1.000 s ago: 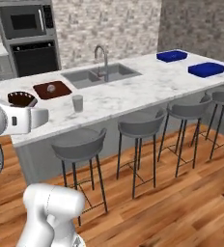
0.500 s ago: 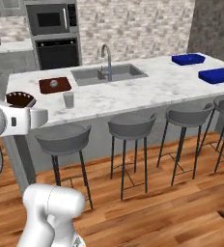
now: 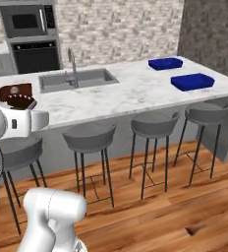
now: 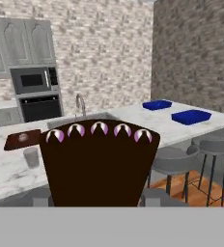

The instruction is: Take the cakes from the fridge and place them on the empty tray on the dining counter.

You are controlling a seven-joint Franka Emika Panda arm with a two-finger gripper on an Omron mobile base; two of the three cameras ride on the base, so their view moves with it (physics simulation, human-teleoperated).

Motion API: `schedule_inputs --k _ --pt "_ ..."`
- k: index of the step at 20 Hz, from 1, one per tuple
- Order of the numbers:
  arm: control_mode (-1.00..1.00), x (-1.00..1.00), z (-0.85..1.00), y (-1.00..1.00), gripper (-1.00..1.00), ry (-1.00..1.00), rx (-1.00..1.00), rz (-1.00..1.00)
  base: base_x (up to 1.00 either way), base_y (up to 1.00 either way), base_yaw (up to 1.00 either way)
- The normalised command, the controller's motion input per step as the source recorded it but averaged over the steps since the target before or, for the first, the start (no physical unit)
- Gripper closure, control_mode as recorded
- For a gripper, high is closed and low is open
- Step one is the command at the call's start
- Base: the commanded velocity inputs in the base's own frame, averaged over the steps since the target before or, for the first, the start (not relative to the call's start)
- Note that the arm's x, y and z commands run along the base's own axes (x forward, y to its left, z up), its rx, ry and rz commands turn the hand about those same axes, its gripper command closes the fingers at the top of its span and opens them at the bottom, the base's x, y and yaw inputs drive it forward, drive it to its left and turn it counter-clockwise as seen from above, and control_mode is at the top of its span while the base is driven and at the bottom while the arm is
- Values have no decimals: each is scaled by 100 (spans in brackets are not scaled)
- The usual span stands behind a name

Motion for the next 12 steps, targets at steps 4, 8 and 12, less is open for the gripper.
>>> schedule_inputs --k 4,8,12 --pt "100 0 0 0 100 0 0 0 65 -100 0" --pt "100 0 0 0 100 0 0 0 88 -100 0" --pt "100 0 0 0 100 0 0 0 95 -100 10"
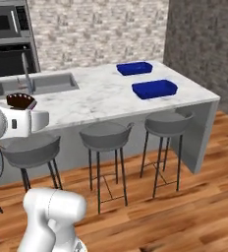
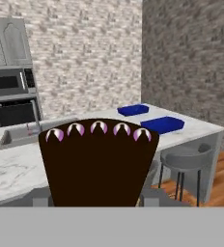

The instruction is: Take the cakes from the fridge and place them on the empty tray on the dining counter.

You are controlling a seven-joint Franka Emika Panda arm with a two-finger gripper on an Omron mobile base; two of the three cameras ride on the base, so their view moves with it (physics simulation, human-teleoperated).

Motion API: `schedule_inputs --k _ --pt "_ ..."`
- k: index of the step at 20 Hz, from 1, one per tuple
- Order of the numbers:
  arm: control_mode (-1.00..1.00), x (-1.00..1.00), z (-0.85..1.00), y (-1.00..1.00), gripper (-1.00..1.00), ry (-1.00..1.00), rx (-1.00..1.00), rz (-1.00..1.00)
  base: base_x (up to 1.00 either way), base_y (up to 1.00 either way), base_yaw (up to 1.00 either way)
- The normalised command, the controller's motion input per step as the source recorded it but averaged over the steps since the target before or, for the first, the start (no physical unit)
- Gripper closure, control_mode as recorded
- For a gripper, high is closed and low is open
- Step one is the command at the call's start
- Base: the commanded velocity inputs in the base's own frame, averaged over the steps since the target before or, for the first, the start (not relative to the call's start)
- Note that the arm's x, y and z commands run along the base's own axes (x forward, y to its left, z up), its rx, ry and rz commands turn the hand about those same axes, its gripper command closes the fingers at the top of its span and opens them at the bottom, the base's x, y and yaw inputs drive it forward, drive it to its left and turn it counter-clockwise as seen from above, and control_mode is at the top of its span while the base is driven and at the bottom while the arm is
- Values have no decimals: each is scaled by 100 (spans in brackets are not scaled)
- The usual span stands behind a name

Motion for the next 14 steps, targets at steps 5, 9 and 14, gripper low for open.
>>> schedule_inputs --k 5,9,14 --pt "100 0 0 0 100 0 0 0 98 -100 11" --pt "100 0 0 0 100 0 0 0 100 -100 14" --pt "100 0 0 0 100 0 0 0 100 -100 16"
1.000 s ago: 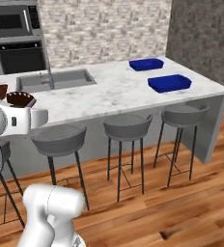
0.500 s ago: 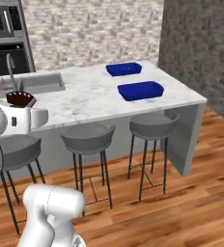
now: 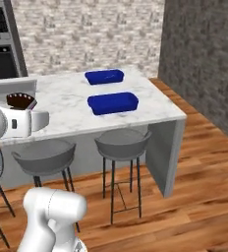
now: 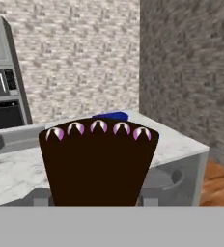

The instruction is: Take the cakes from the fridge and place them on the empty tray on the dining counter.

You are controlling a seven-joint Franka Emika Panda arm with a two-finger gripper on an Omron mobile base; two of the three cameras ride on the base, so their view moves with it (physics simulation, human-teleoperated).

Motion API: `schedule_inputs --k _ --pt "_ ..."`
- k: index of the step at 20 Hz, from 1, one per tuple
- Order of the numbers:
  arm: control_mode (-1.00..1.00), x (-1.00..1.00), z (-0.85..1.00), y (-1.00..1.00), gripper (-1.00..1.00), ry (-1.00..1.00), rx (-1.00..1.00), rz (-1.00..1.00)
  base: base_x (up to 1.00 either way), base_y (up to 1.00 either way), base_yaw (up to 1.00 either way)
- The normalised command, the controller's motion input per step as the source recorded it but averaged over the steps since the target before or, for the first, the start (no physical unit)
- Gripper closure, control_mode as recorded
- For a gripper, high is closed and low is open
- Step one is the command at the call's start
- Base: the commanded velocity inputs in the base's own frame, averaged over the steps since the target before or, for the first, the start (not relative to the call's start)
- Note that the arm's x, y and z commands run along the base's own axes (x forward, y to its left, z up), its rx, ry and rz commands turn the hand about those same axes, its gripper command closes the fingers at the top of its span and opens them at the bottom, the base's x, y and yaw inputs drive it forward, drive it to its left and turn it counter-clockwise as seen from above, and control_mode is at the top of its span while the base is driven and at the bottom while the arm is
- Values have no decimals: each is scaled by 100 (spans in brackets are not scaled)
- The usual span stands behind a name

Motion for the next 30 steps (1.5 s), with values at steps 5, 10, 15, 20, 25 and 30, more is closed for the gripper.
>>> schedule_inputs --k 5,10,15,20,25,30 --pt "100 0 0 0 100 0 0 0 100 -9 9" --pt "100 0 0 0 100 0 0 0 100 36 3" --pt "100 0 0 0 100 0 0 0 100 -28 32" --pt "100 0 0 0 100 0 0 0 100 -38 57" --pt "100 0 0 0 100 0 0 0 100 -48 52" --pt "100 0 0 0 100 0 0 0 100 -61 36"
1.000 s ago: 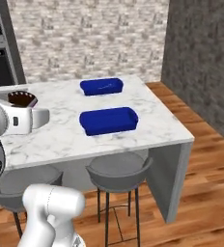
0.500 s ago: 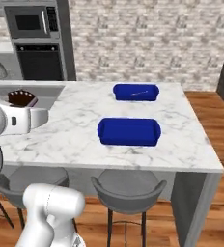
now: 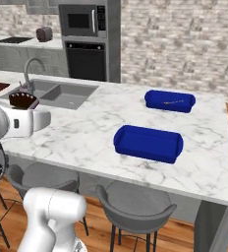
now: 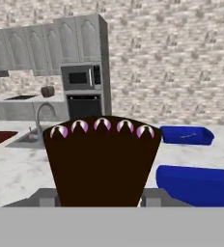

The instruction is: Take the cakes from the fridge and place them on the empty tray on the dining counter.

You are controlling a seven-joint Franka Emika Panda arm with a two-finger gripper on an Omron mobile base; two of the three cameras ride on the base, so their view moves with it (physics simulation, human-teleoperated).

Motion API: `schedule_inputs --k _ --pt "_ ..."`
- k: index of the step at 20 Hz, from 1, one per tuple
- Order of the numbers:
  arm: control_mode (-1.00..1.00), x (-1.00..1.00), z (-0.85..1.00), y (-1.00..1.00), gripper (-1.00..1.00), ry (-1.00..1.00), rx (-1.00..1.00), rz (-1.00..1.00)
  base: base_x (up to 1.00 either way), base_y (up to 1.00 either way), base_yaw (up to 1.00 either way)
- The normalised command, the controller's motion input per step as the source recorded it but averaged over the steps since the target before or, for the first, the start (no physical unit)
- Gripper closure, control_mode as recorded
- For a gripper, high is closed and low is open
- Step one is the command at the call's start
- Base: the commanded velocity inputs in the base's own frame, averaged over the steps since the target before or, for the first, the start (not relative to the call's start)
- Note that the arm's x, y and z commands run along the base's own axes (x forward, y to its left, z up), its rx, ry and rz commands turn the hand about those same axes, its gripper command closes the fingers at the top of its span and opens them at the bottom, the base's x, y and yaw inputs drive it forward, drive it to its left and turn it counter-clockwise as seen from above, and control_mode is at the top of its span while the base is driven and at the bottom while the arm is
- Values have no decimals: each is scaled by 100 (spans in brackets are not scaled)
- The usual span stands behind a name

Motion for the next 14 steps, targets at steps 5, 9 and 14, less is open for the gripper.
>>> schedule_inputs --k 5,9,14 --pt "100 0 0 0 100 0 0 0 100 -58 -7" --pt "-100 75 -27 -69 100 40 9 -9 25 -16 -4" --pt "-100 100 -41 -98 100 58 14 -8 0 0 0"
